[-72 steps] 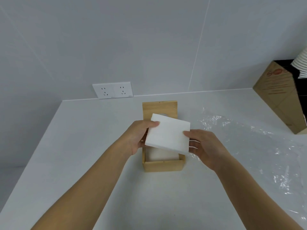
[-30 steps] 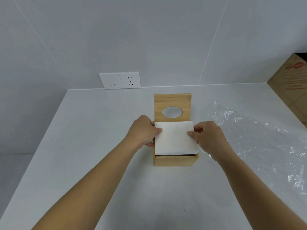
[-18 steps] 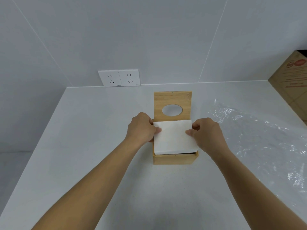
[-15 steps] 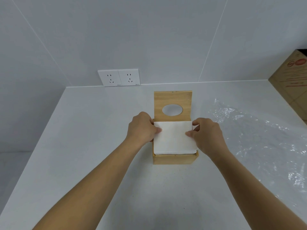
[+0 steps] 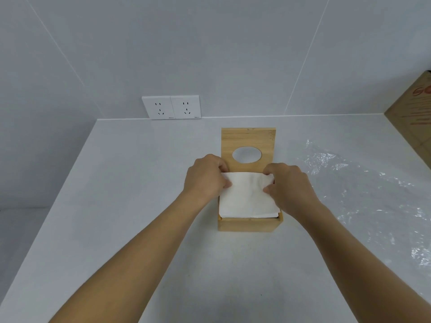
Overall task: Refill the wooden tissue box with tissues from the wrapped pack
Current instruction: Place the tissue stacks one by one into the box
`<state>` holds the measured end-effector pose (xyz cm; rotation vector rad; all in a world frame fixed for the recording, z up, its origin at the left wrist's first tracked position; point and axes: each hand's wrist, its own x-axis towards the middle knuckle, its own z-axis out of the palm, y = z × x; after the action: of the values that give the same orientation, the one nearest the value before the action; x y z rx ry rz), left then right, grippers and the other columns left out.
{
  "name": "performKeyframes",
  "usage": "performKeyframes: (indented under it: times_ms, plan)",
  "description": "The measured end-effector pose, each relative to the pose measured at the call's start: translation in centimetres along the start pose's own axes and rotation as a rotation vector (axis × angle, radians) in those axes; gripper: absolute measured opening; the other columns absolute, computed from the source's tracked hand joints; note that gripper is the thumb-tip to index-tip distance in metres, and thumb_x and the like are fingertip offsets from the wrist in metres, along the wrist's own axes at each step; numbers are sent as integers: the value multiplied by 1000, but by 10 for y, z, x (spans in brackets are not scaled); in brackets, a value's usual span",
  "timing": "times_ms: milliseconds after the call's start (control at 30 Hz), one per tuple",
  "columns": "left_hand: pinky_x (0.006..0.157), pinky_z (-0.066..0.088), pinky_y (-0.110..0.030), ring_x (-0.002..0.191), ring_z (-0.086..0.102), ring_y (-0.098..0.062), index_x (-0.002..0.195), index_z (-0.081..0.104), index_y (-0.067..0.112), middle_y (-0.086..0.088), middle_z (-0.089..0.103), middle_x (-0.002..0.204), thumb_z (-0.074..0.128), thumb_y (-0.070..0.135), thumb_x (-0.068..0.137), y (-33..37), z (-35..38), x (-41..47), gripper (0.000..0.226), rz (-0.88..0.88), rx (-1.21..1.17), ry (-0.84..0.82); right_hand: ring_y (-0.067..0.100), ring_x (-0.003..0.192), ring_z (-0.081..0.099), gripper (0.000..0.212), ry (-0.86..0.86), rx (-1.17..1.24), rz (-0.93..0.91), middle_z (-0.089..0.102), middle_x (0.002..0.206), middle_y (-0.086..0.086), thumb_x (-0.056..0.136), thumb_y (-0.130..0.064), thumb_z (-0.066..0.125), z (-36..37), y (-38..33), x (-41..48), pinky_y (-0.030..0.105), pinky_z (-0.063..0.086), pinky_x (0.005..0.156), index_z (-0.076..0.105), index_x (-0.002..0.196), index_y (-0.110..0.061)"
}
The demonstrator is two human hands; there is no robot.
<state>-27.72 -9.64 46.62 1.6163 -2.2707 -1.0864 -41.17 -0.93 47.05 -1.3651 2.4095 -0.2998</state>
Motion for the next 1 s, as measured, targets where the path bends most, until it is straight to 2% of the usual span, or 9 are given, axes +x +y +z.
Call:
performKeyframes:
  times_ms: [133, 333, 500, 567, 633, 700, 767, 867, 1000]
  plan:
    - [60, 40, -23, 73, 58, -22, 94, 68, 14, 4, 56, 71, 69, 8, 79, -1, 4, -2, 17, 16, 48, 28, 32, 91, 55, 27, -36, -107, -27, 59, 106, 14, 88, -4, 50, 2, -5, 2, 33, 43, 77, 54, 115, -7]
    - [68, 44, -27, 83, 59, -25, 102, 66, 14, -2, 58, 86, 65, 12, 84, 1, 11, -5, 19, 63, 145, 57, 31, 98, 54, 29, -65, -148, -16, 56, 112, 14, 91, -3, 47, -1, -8, -2, 32, 44, 76, 52, 119, -8]
    - [65, 39, -27, 76, 52, -22, 101, 65, 13, -1, 54, 81, 62, 11, 84, 1, 9, 0, 17, 72, 205, 44, 23, 78, 42, 29, -66, -171, -27, 57, 102, 13, 89, 2, 42, 0, -12, -1, 28, 38, 67, 52, 116, -7]
    - [65, 39, -27, 77, 52, -22, 101, 65, 13, -2, 57, 84, 63, 11, 84, 1, 9, 1, 18, 72, 219, 45, 24, 78, 42, 24, -69, -160, -25, 50, 91, 11, 89, 3, 42, -1, -13, -1, 29, 36, 65, 52, 108, -6]
    - [66, 40, -27, 79, 54, -24, 102, 65, 13, -5, 62, 92, 63, 11, 84, 2, 10, 1, 18, 74, 224, 43, 23, 73, 41, 13, -67, -159, 2, 41, 77, 5, 87, 5, 41, -1, -13, -1, 27, 33, 56, 47, 85, -7]
    - [68, 43, -29, 86, 58, -27, 103, 65, 13, -6, 64, 99, 63, 11, 84, 3, 11, 0, 19, 78, 231, 40, 18, 60, 36, 31, -66, -154, 20, 32, 67, 2, 86, 7, 40, 1, -13, -1, 23, 24, 46, 29, 64, -12]
    - [70, 45, -30, 88, 60, -28, 101, 66, 12, -7, 66, 100, 62, 10, 83, 3, 12, 1, 18, 91, 245, 37, 15, 56, 30, 38, -64, -143, 26, 29, 65, 1, 86, 7, 40, 2, -13, 0, 22, 21, 44, 21, 61, -16]
    - [71, 45, -30, 86, 58, -26, 103, 65, 12, -8, 66, 101, 63, 11, 84, 2, 11, 1, 20, 93, 252, 35, 12, 53, 26, 39, -64, -150, 18, 29, 65, 1, 85, 8, 41, 3, -13, 2, 22, 21, 44, 21, 61, -16]
    - [72, 43, -30, 96, 59, -30, 108, 64, 13, -9, 64, 106, 66, 13, 84, 1, 10, 1, 24, 89, 248, 35, 12, 53, 25, 39, -59, -146, 13, 29, 65, 1, 85, 8, 41, 3, -13, 1, 22, 20, 44, 20, 61, -16]
